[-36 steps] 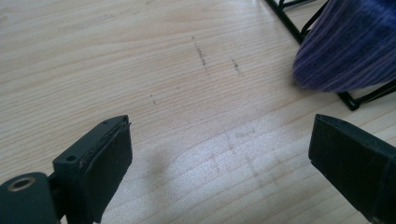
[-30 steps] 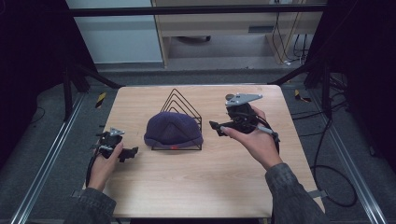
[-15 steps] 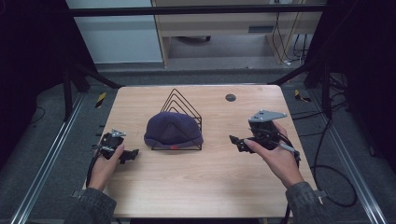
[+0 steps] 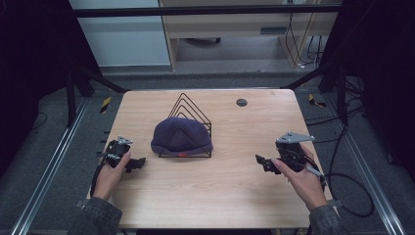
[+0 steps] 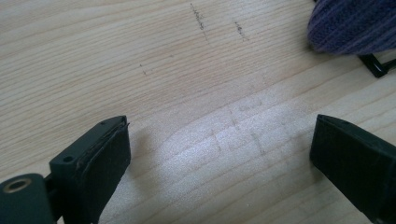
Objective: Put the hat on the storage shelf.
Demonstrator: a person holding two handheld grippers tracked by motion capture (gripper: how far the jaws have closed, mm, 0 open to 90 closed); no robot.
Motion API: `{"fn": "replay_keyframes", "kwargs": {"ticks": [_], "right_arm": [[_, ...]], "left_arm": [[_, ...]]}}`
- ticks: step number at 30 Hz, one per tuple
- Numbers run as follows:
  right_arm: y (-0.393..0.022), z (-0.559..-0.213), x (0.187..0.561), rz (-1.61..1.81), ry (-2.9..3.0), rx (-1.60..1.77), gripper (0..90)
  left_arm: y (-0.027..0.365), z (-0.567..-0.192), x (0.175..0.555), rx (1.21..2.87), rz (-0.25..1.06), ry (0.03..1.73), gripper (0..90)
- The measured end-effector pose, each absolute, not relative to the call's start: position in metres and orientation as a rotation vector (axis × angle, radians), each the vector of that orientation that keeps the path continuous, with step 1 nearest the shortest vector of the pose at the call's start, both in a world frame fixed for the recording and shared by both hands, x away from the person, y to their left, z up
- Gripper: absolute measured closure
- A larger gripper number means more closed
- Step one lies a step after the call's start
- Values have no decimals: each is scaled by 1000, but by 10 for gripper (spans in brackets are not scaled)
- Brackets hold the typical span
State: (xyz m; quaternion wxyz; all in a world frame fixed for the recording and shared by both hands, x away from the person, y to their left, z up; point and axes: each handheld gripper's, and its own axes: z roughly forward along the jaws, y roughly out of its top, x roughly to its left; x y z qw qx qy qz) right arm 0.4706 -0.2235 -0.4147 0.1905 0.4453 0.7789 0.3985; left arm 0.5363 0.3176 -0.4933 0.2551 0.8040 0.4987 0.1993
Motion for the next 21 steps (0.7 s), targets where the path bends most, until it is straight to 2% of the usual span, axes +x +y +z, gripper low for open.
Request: {"fn": "replay_keyframes", "kwargs": {"ticks": [21], "right_arm": [[-256, -478, 472, 978, 2197, 1425, 119]], "left_arm": [[319, -498, 536, 2154, 498, 1356, 0]]}}
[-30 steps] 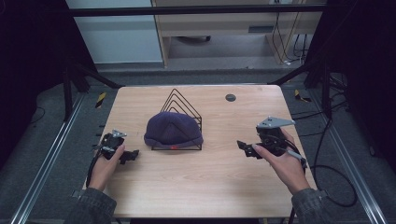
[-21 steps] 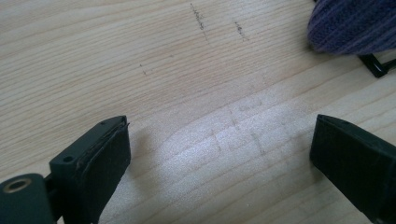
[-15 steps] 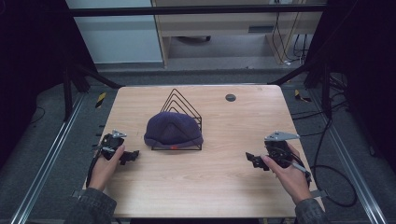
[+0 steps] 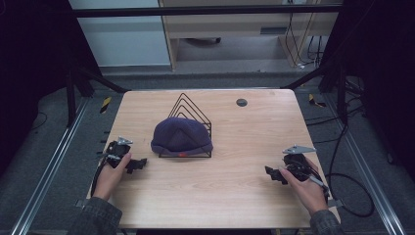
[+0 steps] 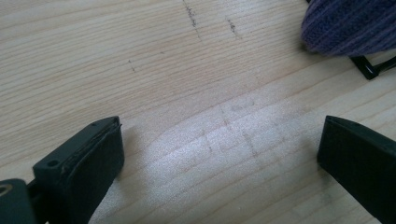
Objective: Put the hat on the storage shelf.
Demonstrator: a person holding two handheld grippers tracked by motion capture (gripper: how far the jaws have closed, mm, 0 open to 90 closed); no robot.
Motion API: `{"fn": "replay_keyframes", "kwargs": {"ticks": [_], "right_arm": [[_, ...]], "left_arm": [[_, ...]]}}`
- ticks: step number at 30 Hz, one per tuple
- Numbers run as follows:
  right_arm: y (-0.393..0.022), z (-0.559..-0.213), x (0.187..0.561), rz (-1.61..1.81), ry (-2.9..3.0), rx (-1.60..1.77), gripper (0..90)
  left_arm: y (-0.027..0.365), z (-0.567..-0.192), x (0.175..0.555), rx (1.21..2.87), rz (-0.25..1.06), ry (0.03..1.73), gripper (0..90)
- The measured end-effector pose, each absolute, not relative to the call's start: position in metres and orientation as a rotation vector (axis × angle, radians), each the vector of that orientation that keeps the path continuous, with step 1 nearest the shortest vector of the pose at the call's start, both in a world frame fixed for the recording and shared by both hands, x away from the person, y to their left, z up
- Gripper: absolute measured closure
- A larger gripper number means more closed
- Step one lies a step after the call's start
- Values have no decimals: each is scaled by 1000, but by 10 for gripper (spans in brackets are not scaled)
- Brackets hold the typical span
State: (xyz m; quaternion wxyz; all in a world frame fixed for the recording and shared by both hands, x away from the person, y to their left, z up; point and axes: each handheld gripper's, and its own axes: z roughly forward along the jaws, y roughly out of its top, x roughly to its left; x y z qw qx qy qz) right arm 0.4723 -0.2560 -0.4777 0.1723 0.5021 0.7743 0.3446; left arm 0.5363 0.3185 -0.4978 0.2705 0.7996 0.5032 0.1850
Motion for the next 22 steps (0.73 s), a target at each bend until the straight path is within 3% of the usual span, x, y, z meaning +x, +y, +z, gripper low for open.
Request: {"fn": "replay_keyframes", "kwargs": {"ticks": [22], "right_arm": [[-247, -512, 467, 930, 2112, 1396, 72]], "left_arm": [[317, -499, 536, 2144, 499, 1347, 0]]}}
